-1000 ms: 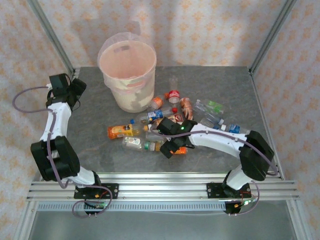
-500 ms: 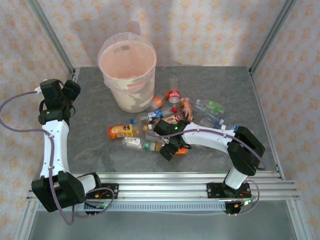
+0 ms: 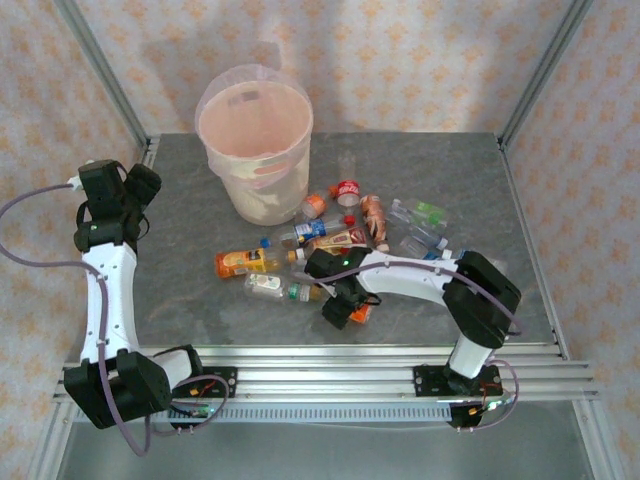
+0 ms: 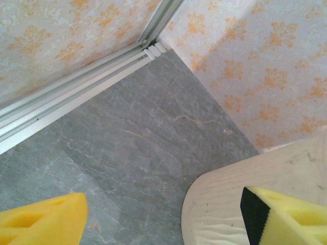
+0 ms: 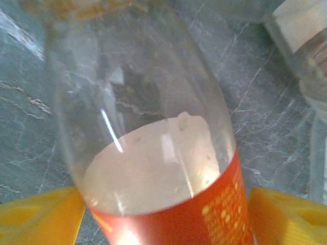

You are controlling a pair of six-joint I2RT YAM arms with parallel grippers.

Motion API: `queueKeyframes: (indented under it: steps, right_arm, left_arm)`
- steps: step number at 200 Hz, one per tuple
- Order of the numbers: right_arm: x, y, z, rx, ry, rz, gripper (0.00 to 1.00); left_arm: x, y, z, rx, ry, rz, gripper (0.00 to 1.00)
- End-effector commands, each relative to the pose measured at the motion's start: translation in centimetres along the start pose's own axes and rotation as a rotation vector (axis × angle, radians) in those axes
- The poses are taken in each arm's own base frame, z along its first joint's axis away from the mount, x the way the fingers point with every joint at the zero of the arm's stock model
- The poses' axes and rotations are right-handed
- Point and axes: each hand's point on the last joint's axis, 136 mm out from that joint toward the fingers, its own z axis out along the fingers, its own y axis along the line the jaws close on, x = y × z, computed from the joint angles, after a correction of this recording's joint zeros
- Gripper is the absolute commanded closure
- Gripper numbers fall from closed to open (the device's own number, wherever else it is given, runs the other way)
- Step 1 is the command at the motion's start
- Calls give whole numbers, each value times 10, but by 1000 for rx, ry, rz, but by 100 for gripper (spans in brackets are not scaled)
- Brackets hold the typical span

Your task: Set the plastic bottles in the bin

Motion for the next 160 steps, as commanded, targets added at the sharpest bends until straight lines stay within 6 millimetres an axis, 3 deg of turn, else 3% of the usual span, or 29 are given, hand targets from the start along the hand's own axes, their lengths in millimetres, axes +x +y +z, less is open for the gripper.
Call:
queueKeyframes:
  steps: [1,44,82,123,160]
  right_arm:
    - [9,4,15,-5,50,13,19]
    - [11,7,22,-18,66,27,33]
    - [10,-1,4,14,25,45,72]
    - [1,-12,-34,52,-85,82,82]
    - [-21,-24,-92,68,-320,136,84]
  left_arm:
    - [-9,-6,-13,7,-25,11,20]
    - [-10,-5,-16,6,-32,7,20]
    - [-14,-14,-25,44,-35,20,19]
    - [-19,-32,-47,120,-38,59,17]
    - [-8,-63,-74,241,-1,150,15]
